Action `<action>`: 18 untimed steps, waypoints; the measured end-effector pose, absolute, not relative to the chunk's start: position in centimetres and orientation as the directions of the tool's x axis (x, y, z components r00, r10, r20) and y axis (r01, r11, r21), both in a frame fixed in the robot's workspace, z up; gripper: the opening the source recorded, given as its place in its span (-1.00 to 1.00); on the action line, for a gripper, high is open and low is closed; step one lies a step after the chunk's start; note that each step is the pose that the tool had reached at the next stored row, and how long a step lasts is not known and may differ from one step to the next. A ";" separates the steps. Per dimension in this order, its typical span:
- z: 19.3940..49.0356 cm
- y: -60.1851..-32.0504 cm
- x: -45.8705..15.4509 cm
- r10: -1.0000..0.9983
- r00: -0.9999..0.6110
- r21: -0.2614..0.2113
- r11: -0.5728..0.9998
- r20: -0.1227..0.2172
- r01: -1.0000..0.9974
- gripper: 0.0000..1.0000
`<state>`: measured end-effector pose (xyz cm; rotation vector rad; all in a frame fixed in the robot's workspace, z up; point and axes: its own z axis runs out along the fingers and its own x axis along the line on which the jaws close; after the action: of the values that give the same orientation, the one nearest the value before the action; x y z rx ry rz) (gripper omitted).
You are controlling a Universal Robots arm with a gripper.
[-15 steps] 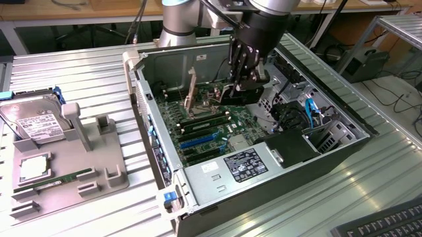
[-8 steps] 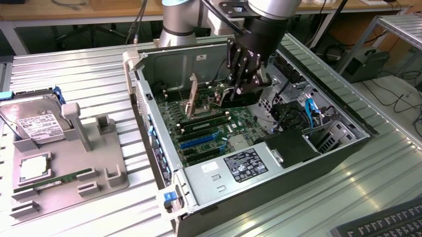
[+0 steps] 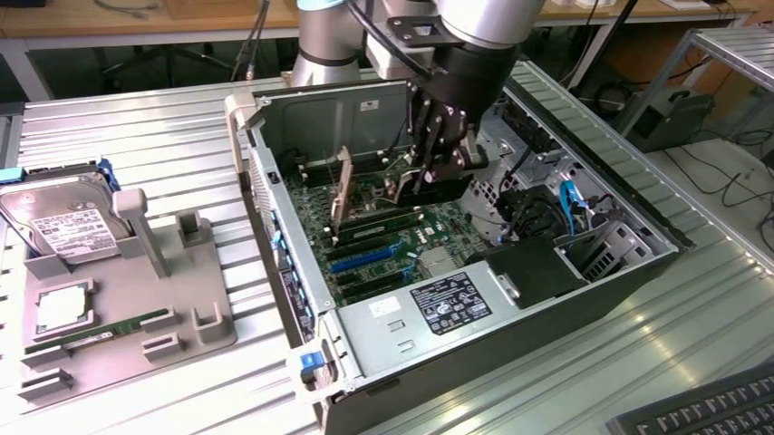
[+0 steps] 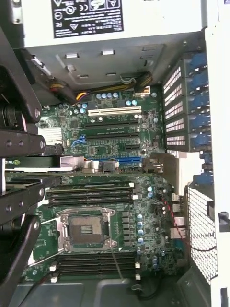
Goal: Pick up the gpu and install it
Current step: 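Insert the gpu into the slot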
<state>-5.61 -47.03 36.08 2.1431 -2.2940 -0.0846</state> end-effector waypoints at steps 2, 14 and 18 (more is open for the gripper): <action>35.9 -47.1 -6.0 -0.997 -0.068 0.038 0.067 -0.036 -0.997 -0.47; 34.3 -47.1 -7.9 -0.998 -0.058 0.032 0.057 -0.037 -0.998 -0.47; 33.8 -47.1 -8.2 -0.998 -0.050 0.028 0.049 -0.037 -0.998 -0.47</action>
<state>-8.24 -47.12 33.80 2.1702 -2.2799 -0.0723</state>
